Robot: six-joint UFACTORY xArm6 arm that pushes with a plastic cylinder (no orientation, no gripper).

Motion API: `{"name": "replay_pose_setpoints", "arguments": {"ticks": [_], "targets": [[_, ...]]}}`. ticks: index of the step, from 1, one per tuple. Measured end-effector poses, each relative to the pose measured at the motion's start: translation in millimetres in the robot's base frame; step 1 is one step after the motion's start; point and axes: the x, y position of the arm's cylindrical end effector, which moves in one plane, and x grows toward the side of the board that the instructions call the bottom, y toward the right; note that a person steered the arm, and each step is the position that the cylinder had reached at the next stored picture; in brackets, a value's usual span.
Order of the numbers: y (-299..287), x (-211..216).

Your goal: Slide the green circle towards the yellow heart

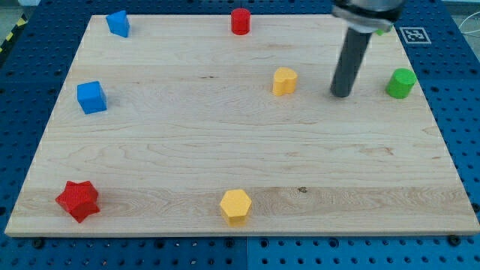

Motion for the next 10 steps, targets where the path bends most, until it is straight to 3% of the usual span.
{"name": "replay_pose_setpoints", "arguments": {"ticks": [1,2,3,4,6,7,9,10], "targets": [[25,-66],[87,-74],[140,-45],[137,-15],[96,-3],[121,20],[80,18],[86,0]]}}
